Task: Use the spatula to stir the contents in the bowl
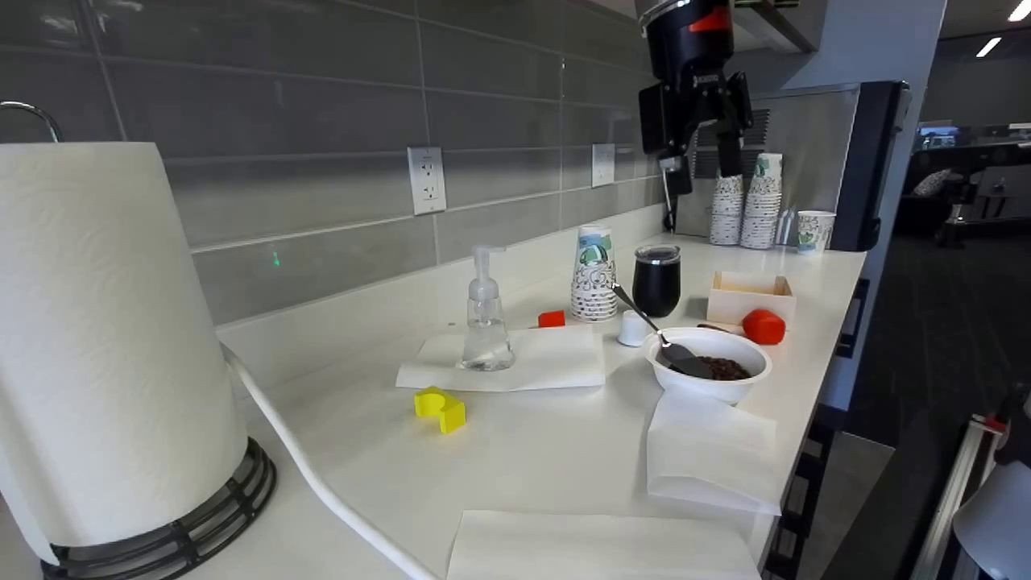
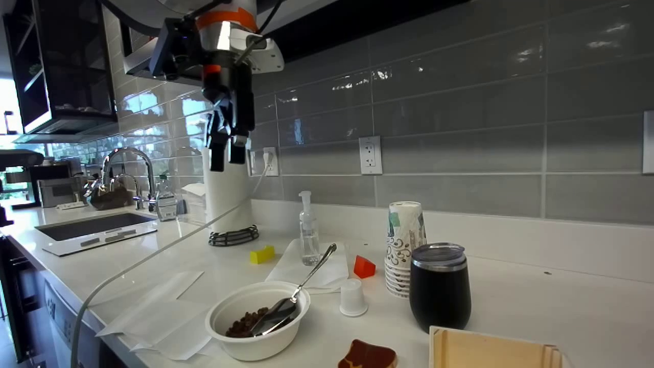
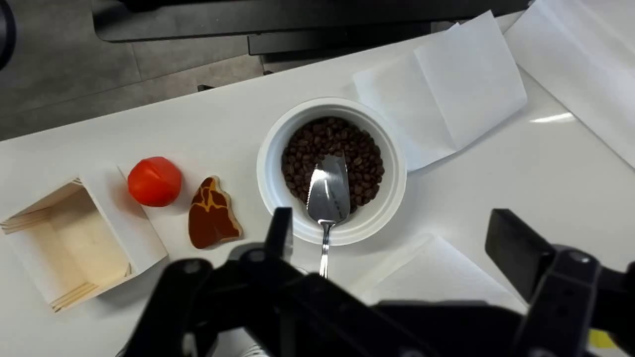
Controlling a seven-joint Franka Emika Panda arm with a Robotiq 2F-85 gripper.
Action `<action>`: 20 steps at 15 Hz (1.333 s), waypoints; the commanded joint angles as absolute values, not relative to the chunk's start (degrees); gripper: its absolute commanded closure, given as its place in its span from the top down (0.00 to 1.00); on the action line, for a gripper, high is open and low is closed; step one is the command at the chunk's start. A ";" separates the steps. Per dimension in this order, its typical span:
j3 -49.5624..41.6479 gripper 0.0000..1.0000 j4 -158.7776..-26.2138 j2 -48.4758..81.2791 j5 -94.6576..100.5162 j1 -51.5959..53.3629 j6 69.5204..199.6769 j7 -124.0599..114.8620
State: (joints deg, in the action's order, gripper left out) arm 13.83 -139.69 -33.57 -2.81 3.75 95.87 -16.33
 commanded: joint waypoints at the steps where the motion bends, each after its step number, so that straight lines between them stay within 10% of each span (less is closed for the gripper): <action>1: 9.71 1.00 -136.30 -28.85 -1.66 4.65 95.48 -7.76; 20: -2.31 1.00 -123.95 -2.43 -11.73 1.32 96.62 35.01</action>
